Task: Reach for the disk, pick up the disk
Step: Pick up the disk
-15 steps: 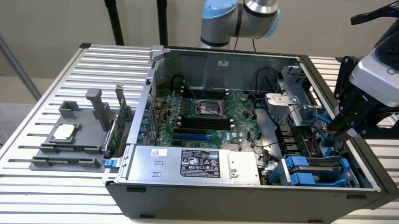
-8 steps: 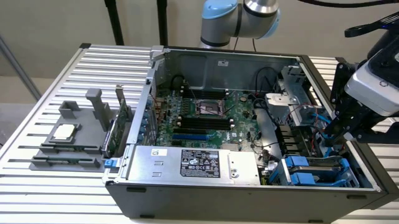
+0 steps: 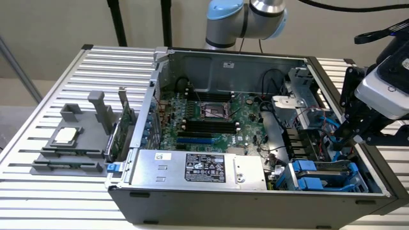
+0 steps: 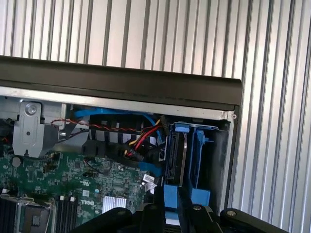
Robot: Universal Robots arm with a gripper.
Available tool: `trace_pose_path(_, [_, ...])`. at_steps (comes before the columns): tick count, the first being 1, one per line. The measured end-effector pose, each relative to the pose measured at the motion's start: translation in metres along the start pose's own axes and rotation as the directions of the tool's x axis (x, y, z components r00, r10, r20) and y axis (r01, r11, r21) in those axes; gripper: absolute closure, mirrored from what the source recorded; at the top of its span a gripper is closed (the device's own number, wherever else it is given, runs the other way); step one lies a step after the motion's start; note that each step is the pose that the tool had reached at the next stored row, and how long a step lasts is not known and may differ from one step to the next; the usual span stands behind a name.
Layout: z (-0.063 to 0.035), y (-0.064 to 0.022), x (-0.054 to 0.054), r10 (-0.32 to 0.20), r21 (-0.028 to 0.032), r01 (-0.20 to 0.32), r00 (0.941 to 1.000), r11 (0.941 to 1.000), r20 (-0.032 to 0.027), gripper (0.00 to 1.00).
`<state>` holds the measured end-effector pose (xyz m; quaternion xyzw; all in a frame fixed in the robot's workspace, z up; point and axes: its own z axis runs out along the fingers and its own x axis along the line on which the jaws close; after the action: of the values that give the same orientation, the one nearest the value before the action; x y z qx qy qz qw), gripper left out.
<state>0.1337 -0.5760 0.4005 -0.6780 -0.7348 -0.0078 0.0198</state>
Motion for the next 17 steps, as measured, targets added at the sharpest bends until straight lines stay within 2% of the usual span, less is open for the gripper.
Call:
trace_pose_path(12, [0.0157,0.026,0.006,-0.013,-0.0002,0.013,0.9999,0.9999,0.0019,0.75])
trace_pose_path(17, [0.024,0.0322,0.006,-0.023,0.0002,0.023,0.9997,0.9997,0.004,0.75])
